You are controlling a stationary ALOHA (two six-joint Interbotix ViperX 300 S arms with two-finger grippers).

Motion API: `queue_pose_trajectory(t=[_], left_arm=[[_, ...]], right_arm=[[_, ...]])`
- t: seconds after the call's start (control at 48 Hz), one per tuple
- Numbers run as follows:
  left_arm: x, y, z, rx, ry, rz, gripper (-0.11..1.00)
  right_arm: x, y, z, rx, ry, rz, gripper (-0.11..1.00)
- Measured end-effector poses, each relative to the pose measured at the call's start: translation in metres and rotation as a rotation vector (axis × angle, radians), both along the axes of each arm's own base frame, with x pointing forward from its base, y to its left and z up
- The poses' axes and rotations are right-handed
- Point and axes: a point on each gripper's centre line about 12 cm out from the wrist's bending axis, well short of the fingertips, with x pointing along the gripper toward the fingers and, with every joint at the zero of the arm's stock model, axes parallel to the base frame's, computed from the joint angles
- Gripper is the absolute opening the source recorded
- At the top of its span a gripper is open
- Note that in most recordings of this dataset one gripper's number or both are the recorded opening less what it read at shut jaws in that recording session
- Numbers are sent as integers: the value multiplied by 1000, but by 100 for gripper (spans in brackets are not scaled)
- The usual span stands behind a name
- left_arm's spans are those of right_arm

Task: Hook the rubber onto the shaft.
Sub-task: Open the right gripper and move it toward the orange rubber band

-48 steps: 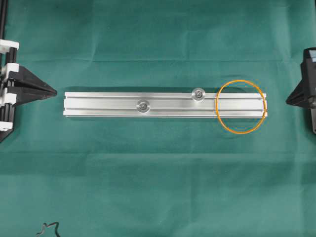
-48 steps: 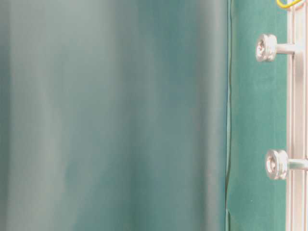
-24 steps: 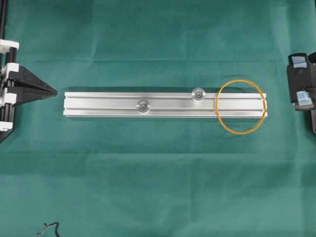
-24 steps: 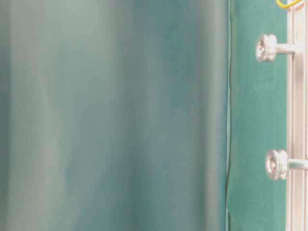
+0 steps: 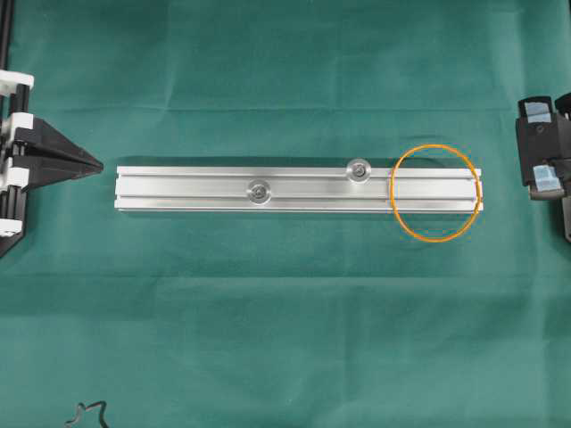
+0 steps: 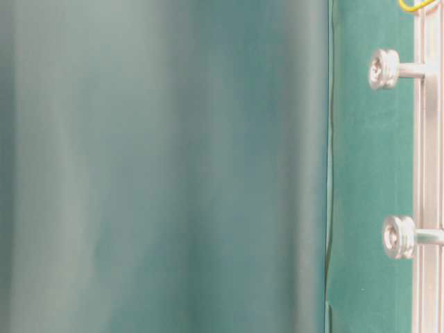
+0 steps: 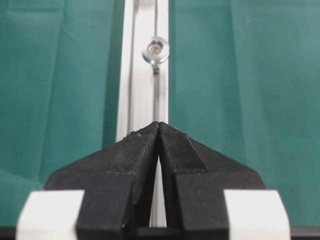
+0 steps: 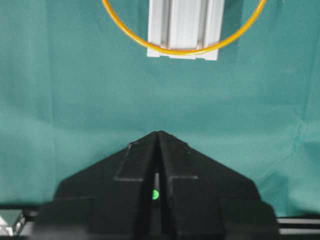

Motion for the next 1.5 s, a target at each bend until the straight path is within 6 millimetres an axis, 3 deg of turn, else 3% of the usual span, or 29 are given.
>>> queue_pose_trajectory(t=[0.083,0.25,0.333,0.959,1.501], left_arm=[[0,0,0,0,-3,0,0],[0,0,0,0,0,0,0],[0,0,0,0,0,0,0],[0,0,0,0,0,0,0],[0,0,0,0,0,0,0]], right_arm=[[0,0,0,0,0,-1,35],[0,0,0,0,2,-1,84],[0,-1,0,-4,2,-1,96],[2,-2,0,-24,-5,3,94],[50,-3,3,-25,-29,7,94]])
